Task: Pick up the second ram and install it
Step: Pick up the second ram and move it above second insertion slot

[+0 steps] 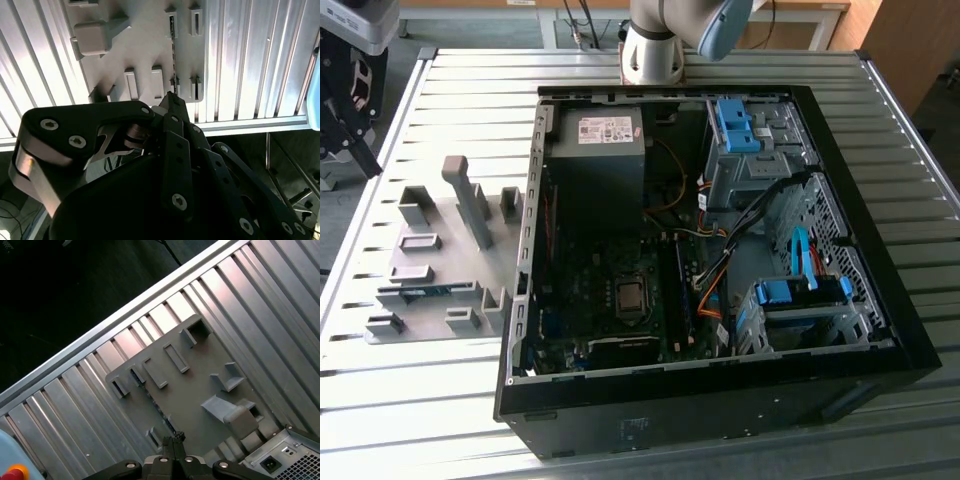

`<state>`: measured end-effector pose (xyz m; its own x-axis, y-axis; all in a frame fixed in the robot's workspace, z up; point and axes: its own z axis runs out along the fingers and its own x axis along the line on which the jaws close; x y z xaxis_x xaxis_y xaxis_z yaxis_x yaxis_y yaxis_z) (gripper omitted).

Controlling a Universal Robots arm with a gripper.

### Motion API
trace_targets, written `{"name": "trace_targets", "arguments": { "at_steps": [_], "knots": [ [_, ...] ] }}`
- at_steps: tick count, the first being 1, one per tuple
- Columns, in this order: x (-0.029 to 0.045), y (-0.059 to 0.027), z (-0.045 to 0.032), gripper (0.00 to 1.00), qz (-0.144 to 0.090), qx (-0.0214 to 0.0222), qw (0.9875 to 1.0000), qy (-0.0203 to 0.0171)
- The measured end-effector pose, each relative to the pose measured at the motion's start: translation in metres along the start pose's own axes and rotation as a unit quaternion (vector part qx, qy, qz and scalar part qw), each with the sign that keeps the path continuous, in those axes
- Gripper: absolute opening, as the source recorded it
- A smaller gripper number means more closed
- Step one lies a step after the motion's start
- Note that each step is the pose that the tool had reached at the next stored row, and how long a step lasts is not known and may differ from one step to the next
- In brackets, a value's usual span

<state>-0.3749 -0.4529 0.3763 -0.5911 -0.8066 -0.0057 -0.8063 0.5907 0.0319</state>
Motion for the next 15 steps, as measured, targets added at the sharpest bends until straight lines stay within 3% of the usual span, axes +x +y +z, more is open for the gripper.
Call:
{"name": "trace_targets", "arguments": {
  "at_steps": [5,11,15],
  "knots": [
    [0.0000,0.0000,0.0000,0.10,-0.028,-0.0002,0.9996,0.0009],
    [0.0000,0.0000,0.0002,0.10,-0.078,-0.0004,0.9969,0.0025],
    [0.0000,0.0000,0.0002,0.10,-0.079,-0.0004,0.9968,0.0025]
  ]
}}
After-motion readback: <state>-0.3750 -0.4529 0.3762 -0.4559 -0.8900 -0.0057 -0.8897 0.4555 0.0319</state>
